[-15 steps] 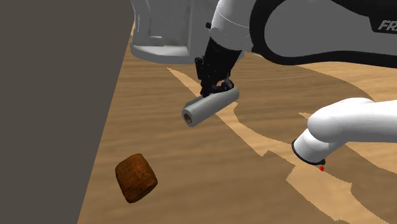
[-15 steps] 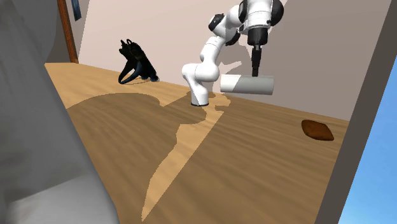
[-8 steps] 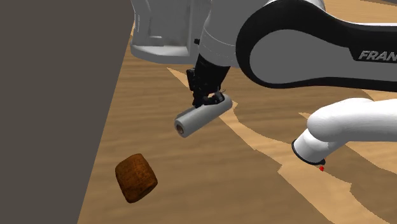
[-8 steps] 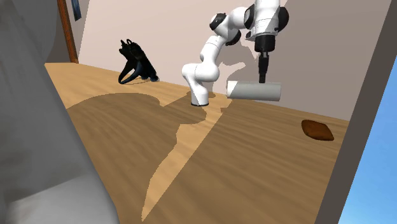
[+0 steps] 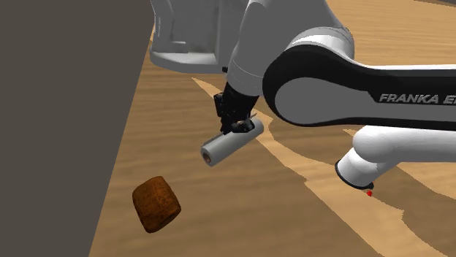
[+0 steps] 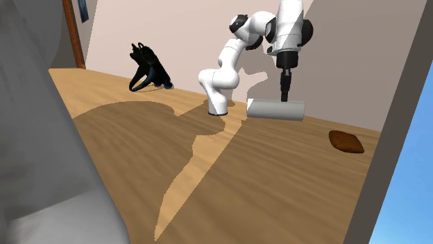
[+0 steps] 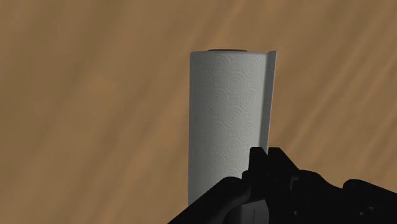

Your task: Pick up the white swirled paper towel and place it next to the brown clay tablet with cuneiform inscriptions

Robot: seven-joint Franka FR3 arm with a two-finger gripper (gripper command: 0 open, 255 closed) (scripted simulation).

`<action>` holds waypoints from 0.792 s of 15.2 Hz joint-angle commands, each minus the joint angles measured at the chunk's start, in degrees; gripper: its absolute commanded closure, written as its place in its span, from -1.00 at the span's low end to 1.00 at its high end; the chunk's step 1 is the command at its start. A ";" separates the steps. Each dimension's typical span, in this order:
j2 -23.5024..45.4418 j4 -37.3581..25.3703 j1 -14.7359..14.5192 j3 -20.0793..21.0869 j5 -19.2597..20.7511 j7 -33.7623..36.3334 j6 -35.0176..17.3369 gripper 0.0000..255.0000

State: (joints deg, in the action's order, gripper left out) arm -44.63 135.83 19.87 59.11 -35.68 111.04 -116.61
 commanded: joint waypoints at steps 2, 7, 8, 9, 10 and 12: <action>0.57 1.50 0.35 1.86 -0.96 -0.07 -2.46 1.00; 1.61 3.84 1.00 4.84 -2.49 -0.31 -6.34 1.00; 1.86 4.28 1.18 5.49 -2.80 -0.36 -7.14 1.00; 2.12 4.69 1.37 6.15 -3.11 -0.41 -7.94 1.00; 2.40 5.10 1.59 6.83 -3.42 -0.46 -8.75 1.00; 3.00 5.88 2.09 8.25 -4.03 -0.55 -10.40 1.00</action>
State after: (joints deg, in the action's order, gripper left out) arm -42.07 141.52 21.50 66.35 -39.41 110.39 -126.07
